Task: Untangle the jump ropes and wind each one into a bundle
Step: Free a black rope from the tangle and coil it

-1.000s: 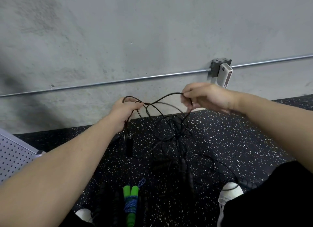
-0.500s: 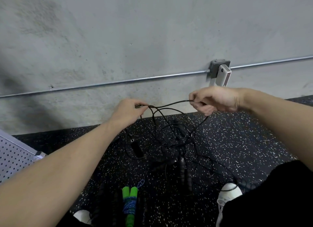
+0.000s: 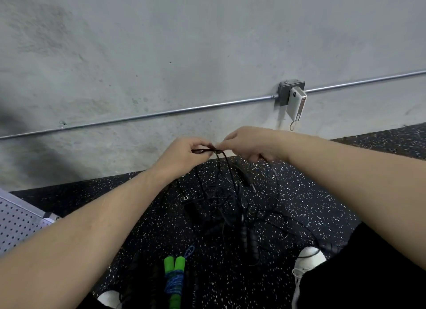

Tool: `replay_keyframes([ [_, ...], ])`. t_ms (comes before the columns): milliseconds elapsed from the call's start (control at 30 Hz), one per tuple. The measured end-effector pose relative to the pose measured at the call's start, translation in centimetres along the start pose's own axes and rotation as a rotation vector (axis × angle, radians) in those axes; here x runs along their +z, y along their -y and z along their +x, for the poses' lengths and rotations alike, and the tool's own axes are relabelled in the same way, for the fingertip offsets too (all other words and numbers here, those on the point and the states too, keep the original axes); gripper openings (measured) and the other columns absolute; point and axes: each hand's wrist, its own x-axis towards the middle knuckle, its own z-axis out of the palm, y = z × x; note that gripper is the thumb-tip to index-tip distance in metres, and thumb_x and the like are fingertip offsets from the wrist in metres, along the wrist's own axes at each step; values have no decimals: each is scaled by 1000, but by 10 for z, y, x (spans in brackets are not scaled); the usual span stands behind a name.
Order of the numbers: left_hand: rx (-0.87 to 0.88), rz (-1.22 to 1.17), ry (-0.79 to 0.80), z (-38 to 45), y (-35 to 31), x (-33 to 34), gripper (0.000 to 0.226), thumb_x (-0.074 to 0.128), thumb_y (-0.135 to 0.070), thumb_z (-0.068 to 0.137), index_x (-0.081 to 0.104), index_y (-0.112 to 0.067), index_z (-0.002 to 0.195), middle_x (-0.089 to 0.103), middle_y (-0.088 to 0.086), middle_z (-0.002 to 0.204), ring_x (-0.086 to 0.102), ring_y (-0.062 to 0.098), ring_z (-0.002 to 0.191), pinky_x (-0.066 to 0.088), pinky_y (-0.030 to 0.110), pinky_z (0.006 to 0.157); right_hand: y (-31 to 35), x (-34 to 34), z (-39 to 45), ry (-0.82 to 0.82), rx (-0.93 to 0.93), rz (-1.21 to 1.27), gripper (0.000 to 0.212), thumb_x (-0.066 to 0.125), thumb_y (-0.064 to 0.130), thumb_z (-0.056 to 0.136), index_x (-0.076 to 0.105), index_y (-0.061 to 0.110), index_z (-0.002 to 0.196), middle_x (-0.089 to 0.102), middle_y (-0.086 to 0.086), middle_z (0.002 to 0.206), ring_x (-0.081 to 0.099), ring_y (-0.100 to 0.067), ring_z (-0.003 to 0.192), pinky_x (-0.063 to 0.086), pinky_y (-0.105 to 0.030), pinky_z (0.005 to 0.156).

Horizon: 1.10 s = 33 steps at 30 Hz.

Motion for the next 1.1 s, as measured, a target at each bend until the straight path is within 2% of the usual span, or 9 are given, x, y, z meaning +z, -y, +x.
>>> replay_keyframes([
  [100,48,51,-12,-1,1,0,15,73,-41,92,77,-44,107,74,-12,79,68,21,76,52,38,70,-1,-7,5,-118,-29,-18,27,65,54,90,74,35,108,34,8,46,29,-12,38,21,-22,44],
  [200,75,97,-20,-3,2,2,26,63,-48,97,69,-51,122,75,-15,82,69,21,80,55,43,77,-3,-9,7,-116,-21,27,25,67,47,92,77,26,100,49,6,57,35,-12,49,27,-25,49],
  [333,222,281,-89,-10,-1,14,33,50,-43,105,59,-50,136,55,-44,86,53,-4,93,45,21,72,-8,-4,12,-93,46,-16,31,62,41,95,75,14,98,58,-4,82,38,-13,52,26,-26,50],
  [400,237,296,-178,-10,0,17,32,50,-40,106,61,-44,136,54,-38,80,51,-2,87,38,16,65,-4,-2,13,-132,44,3,31,61,42,94,72,15,104,54,-6,83,36,-14,52,24,-27,50],
  [567,67,-158,-120,-6,3,15,14,65,-28,100,65,-42,100,74,-14,89,67,4,87,51,27,82,4,5,4,-238,-154,-189,22,68,45,89,75,26,97,68,-1,80,53,-13,60,40,-25,53],
  [700,-9,-382,-114,-5,0,14,11,67,-18,97,71,-29,99,78,-10,98,69,2,84,51,24,80,4,8,5,-283,-195,-207,16,68,39,91,69,24,86,65,0,76,54,-15,63,41,-26,55],
  [867,-140,-534,-130,-2,-1,27,18,66,-16,99,74,-33,98,77,-12,102,70,11,100,52,29,91,5,11,5,-244,-150,-165,11,58,28,98,60,16,97,56,1,78,45,-12,60,32,-25,49],
  [967,-144,-392,-321,0,-3,24,13,65,-23,100,75,-30,105,64,-13,118,58,5,110,40,22,103,7,9,3,-299,-181,-247,19,52,28,101,62,17,113,56,8,82,44,-5,57,32,-18,45],
  [1100,-160,-316,-445,-1,4,12,22,61,-23,102,74,-20,120,70,-8,111,62,5,101,45,21,96,0,1,-1,-290,-186,-272,32,48,27,102,66,29,128,67,6,121,41,1,52,32,-11,44],
])
